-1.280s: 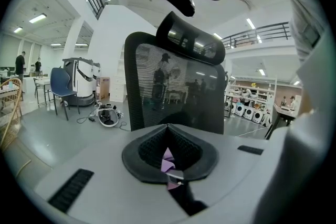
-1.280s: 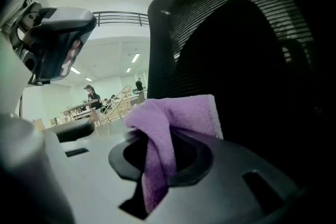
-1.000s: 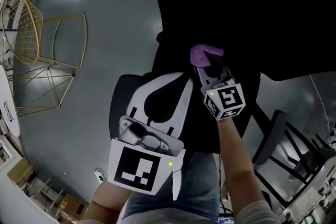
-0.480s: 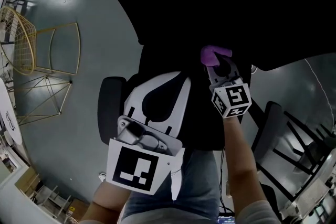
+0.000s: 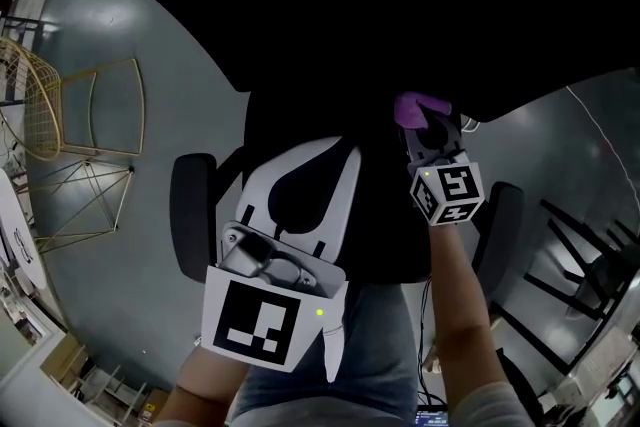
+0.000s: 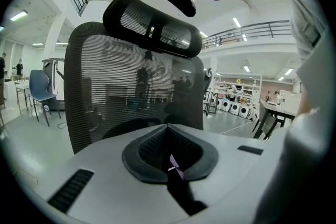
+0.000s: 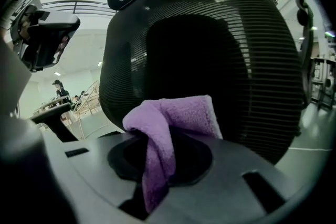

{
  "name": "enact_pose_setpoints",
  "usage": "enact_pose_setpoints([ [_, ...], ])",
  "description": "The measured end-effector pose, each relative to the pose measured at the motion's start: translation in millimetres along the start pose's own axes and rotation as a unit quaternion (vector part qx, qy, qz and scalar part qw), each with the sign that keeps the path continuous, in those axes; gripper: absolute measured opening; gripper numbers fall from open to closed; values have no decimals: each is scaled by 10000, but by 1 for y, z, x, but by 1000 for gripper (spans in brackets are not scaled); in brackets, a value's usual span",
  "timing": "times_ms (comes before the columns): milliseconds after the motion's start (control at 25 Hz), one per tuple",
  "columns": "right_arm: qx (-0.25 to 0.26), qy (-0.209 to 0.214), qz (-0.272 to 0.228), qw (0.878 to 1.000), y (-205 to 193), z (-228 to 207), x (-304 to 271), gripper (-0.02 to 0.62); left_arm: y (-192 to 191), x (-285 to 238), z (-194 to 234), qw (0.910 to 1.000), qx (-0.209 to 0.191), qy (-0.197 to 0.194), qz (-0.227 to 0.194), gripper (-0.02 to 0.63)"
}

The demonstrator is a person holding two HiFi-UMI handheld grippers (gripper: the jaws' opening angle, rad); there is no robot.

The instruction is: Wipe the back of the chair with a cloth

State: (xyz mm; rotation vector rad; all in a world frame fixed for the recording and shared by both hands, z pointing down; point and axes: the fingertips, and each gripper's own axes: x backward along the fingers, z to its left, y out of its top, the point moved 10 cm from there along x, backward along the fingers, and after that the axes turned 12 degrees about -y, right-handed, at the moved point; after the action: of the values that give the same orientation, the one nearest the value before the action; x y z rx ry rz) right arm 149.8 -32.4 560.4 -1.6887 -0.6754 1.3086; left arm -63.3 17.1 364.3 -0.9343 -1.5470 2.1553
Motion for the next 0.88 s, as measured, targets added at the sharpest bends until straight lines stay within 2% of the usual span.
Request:
enact_pose_setpoints([
  [880,-804,-982,186,9917,-19,-50,28,67,7,-11,-19,9998,-116,-153,29,9],
])
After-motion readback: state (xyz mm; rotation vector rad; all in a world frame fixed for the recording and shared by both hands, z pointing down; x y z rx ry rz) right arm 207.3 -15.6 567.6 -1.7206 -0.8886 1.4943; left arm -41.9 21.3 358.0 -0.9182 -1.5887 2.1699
